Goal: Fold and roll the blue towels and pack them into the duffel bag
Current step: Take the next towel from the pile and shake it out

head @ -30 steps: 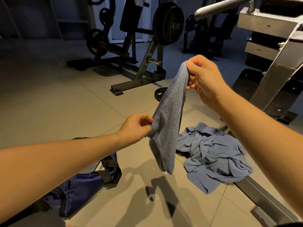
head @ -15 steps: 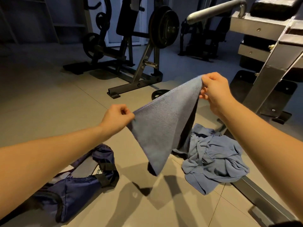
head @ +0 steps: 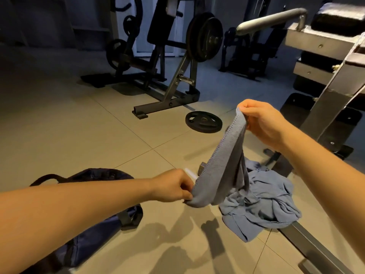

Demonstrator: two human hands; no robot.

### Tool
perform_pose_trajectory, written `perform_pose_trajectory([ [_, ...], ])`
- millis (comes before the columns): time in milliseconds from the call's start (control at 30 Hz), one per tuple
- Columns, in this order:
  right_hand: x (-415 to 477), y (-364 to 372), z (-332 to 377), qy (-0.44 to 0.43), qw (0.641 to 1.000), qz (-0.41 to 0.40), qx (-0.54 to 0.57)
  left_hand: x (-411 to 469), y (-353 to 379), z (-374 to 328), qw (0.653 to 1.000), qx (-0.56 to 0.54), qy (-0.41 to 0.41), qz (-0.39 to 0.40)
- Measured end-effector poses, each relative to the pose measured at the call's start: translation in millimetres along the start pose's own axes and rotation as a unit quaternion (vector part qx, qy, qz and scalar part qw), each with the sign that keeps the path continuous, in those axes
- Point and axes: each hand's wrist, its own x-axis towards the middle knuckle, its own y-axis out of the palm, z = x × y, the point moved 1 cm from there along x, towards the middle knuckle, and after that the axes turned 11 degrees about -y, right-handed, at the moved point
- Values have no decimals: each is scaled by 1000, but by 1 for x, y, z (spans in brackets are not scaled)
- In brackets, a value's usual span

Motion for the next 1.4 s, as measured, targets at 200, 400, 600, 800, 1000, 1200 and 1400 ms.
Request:
perform_pose_trajectory([
  [200,-8,-8,-19,59,988,-96,108,-12,33,-24,994,79,57,-52],
  [400,-12,4,-19,73,978,-112,161,-15,48,-32,982,113,126,-80],
  [600,-9,21,-11,53,983,-71,161,-6,34,-37,986,64,59,-139],
  [800,-6,22,-3,20,986,-70,153,11,0,-21,970,-214,-71,-84],
  [1000,-3,21,-4,20,988,-64,140,14,20,-13,972,-61,-95,-207],
  [1200,-5,17,-2,21,987,-74,141,21,5,-2,971,-94,-77,-207],
  [1400,-6,6,-10,36,988,-113,102,16,-7,6,974,-120,-81,-177],
])
